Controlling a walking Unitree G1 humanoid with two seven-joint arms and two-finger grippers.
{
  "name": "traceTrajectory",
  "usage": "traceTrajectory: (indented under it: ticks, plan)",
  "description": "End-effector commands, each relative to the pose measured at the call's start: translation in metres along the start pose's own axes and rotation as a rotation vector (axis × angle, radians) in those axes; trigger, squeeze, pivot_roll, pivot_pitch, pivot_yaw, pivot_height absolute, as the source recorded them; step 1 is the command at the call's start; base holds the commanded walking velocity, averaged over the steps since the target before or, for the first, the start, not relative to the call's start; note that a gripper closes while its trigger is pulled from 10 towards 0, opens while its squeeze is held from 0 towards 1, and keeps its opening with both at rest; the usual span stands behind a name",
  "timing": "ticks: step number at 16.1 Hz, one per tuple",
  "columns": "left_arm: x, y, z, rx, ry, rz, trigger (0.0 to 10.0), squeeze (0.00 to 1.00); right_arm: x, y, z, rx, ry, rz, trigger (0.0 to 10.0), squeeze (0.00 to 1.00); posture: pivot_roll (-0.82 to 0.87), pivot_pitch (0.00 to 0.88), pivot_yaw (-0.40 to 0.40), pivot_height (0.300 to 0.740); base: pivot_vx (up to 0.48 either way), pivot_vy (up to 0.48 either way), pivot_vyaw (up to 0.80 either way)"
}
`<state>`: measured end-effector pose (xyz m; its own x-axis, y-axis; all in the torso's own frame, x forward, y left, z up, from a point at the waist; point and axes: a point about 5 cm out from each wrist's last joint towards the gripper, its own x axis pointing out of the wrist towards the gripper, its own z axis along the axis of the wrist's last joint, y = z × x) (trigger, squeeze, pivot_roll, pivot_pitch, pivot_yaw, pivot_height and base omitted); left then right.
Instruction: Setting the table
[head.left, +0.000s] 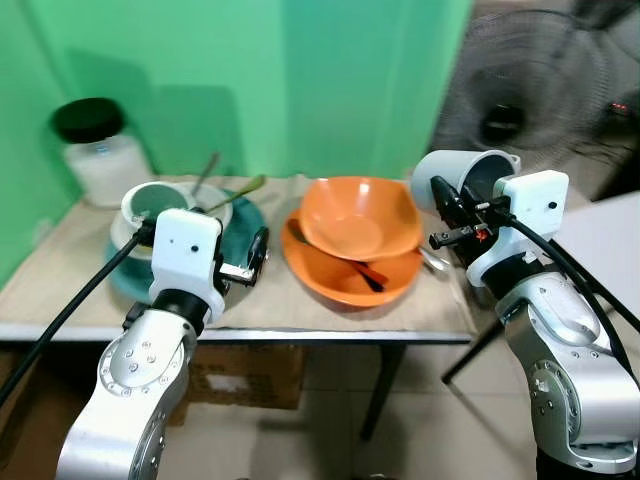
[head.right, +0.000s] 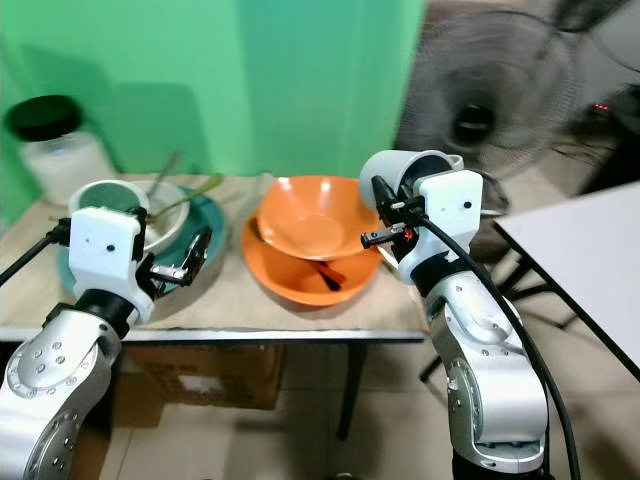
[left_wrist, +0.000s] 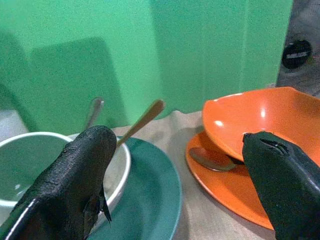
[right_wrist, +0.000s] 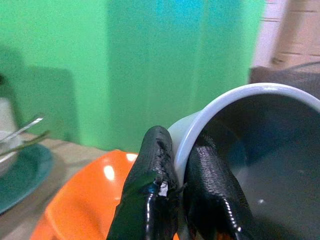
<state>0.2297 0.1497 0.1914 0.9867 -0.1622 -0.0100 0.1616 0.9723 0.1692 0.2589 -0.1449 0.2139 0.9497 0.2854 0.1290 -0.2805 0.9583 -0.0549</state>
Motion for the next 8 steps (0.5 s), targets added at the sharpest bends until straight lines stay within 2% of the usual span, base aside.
traceTrajectory:
  ticks: [1, 2, 5, 8]
  plan:
    - [-0.0033, 0.0046, 0.0021, 0.002, -0.001, 0.034, 10.0, 0.04, 0.0008, -0.0004, 0.0044, 0.011, -0.016, -0.009, 10.0, 0.00, -0.01, 0.000, -0.023, 0.740, 0.000, 0.000, -0.78]
    - [-0.0034, 0.0051, 0.0024, 0.000, 0.000, 0.038, 10.0, 0.04, 0.0009, -0.0019, 0.0042, 0.036, -0.016, -0.023, 10.0, 0.00, -0.01, 0.000, -0.023, 0.740, 0.000, 0.000, -0.78]
    - [-0.0038, 0.0065, 0.0027, -0.014, -0.003, 0.047, 10.0, 0.03, -0.0016, -0.0055, 0.0016, 0.035, -0.004, -0.054, 10.0, 0.00, -0.02, 0.000, -0.013, 0.740, 0.000, 0.000, -0.78]
    - [-0.0031, 0.0060, 0.0007, -0.090, 0.008, 0.051, 10.0, 0.00, -0.0043, -0.0096, -0.0008, -0.003, 0.014, -0.088, 10.0, 0.00, -0.03, 0.000, -0.002, 0.740, 0.000, 0.000, -0.77]
